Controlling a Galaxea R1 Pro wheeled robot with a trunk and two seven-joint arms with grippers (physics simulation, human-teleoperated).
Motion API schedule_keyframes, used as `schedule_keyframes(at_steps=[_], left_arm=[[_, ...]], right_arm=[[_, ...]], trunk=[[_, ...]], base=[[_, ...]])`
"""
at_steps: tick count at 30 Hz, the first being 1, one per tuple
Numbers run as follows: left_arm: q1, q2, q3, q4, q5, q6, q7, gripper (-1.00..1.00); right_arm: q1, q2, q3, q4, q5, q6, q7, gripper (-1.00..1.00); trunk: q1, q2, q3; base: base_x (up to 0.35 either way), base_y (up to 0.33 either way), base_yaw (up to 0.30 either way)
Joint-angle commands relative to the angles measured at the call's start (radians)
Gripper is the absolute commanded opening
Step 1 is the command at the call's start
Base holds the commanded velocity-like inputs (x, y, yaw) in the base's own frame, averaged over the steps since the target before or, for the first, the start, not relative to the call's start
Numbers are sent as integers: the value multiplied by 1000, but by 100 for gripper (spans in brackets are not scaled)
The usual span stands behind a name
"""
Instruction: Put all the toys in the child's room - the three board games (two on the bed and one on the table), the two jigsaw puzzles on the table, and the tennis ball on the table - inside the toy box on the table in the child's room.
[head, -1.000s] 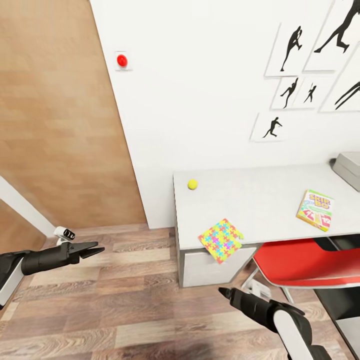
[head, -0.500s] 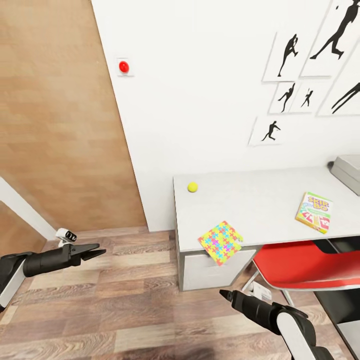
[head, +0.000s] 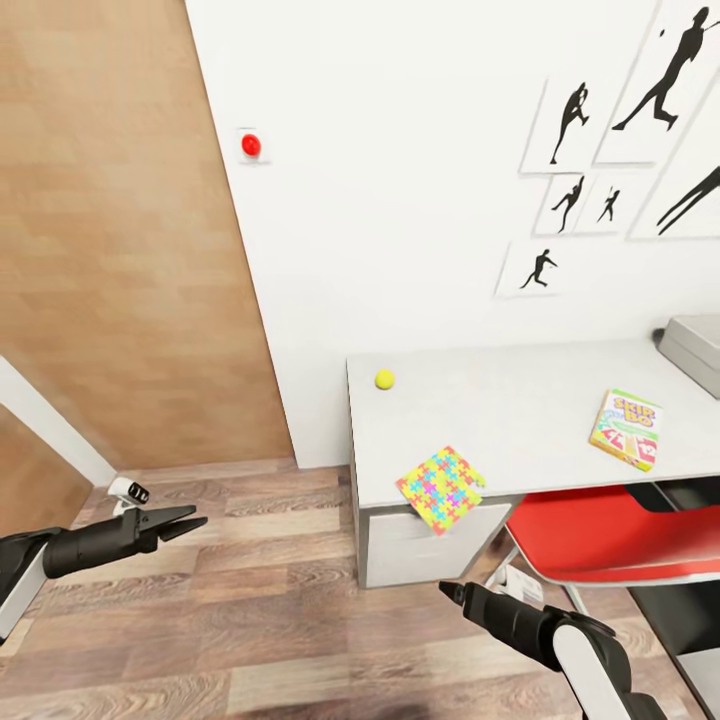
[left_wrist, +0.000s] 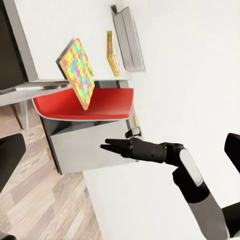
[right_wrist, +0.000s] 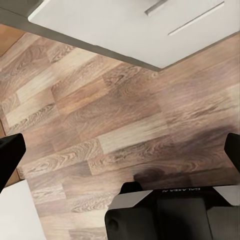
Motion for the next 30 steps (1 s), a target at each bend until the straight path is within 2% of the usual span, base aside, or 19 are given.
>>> schedule_keyframes(at_steps=[1,30], left_arm=[[0,-1,-1,2,1,8,-2,100],[0,-4,1,5,1,1,-5,100]], right_arm=[[-1,-1,1,4,-10,1,-11,100],[-1,-1,1,19,-7,-7,-11,100]], trunk=[[1,-2,0],[1,-2,47]], base=[[0,0,0],[-5,-11,0]])
